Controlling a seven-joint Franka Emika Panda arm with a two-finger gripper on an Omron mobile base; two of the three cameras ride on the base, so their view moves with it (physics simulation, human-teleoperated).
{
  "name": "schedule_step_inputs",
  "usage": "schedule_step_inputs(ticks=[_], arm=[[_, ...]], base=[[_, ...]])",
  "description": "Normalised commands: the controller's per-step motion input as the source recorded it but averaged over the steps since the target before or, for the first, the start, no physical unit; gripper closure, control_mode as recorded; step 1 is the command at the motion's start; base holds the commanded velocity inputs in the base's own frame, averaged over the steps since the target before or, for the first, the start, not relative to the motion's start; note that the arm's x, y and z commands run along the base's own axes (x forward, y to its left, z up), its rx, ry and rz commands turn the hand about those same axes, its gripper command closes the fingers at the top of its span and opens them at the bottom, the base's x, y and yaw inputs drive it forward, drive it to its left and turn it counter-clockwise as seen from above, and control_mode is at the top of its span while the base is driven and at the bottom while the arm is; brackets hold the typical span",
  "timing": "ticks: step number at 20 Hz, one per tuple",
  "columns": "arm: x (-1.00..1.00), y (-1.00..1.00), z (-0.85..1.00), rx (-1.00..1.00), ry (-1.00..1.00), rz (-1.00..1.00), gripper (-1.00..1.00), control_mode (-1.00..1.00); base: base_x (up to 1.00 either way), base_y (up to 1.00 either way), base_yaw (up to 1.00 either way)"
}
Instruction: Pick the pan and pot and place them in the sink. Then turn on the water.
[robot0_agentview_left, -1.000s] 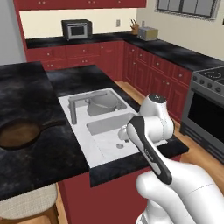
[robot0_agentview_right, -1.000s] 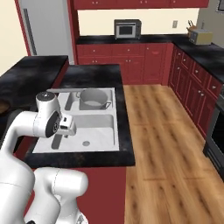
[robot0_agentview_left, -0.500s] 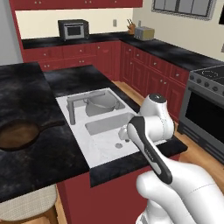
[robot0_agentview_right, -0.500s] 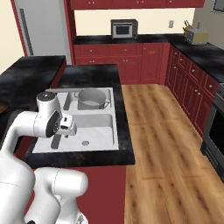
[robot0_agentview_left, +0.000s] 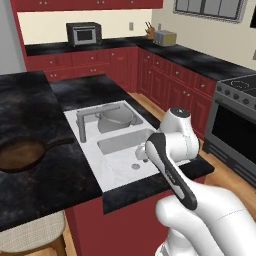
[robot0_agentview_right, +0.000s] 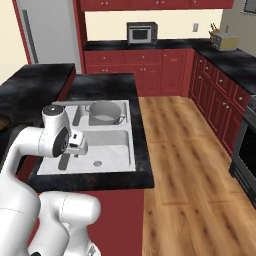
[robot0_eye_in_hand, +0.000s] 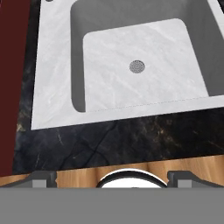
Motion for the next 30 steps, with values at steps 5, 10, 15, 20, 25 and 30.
schedule_step_inputs(ticks=[5,10,15,20,25,30], arm=[[0.0,0.0,0.0,0.0,0.0,0.0,-1.0,1.0],[0.0,0.04,0.0,0.0,0.0,0.0,-1.0,-1.0],[0.02,0.58,0.01,0.0,-0.12,0.29,-1.0,-1.0],[-0.01,0.59,0.62,-0.05,-0.13,0.37,-1.0,-1.0],[0.02,0.28,0.67,-0.01,-0.01,0.23,-1.0,-1.0],[0.02,0.41,0.58,-0.08,0.0,0.13,-1.0,-1.0]], base=[[0.0,0.0,0.0],[0.0,0.0,0.0],[0.0,0.0,0.0],[0.0,0.0,0.0],[0.0,0.0,0.0],[0.0,0.0,0.0]])
